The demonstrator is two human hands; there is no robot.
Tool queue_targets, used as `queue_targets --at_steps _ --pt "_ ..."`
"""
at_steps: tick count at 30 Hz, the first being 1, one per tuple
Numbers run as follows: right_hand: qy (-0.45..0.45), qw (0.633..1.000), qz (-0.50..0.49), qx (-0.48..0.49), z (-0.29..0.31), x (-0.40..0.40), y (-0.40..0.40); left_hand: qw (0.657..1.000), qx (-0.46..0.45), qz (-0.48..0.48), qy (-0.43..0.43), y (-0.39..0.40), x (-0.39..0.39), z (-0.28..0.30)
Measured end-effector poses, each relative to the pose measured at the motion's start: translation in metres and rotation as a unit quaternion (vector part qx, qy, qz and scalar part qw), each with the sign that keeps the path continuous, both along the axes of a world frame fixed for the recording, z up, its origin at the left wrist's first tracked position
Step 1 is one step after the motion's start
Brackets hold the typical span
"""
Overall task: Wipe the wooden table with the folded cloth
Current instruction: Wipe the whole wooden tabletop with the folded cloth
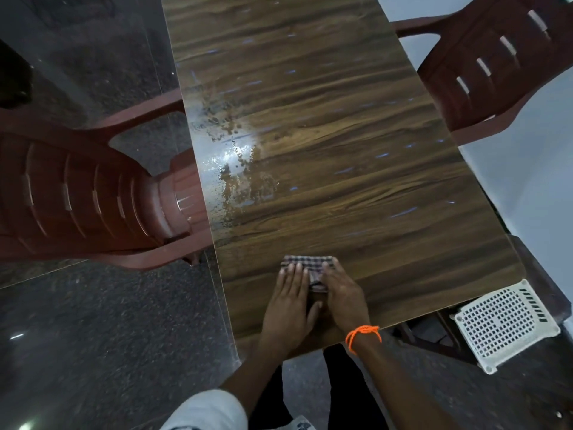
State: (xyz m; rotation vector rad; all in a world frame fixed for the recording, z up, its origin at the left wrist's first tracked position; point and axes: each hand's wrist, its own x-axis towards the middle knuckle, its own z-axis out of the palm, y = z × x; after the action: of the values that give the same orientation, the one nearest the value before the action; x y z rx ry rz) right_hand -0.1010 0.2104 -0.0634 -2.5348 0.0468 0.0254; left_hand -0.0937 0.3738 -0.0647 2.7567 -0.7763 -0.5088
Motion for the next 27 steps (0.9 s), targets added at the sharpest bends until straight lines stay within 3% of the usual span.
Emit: queue_targets --at_steps 4,9,13,16,21,27 --pt "-0.004 1.0 -0.029 0.004 0.007 0.038 -0.02 1.0 0.014 -0.005 -0.012 -0.025 0.037 0.002" --pt "0.016 0.999 0.037 0.01 0.014 0.076 -0.009 0.999 0.038 0.02 -0.027 -0.009 0.058 0.002" --pt "0.045 0.996 0.082 0.004 0.011 0.063 0.002 0.998 0.016 0.057 -0.014 0.002 0.034 0.005" --pt "0.016 0.994 0.105 0.006 0.011 0.031 -0.009 0.999 0.011 0.046 -0.009 -0.001 0.007 0.002" --pt "0.007 0.999 0.05 0.001 0.012 0.005 -0.06 1.0 -0.003 -0.005 -0.001 -0.046 -0.005 0.001" --pt "0.023 1.0 -0.018 0.003 0.015 0.039 -0.116 0.999 -0.028 0.002 -0.016 -0.115 0.039 0.002"
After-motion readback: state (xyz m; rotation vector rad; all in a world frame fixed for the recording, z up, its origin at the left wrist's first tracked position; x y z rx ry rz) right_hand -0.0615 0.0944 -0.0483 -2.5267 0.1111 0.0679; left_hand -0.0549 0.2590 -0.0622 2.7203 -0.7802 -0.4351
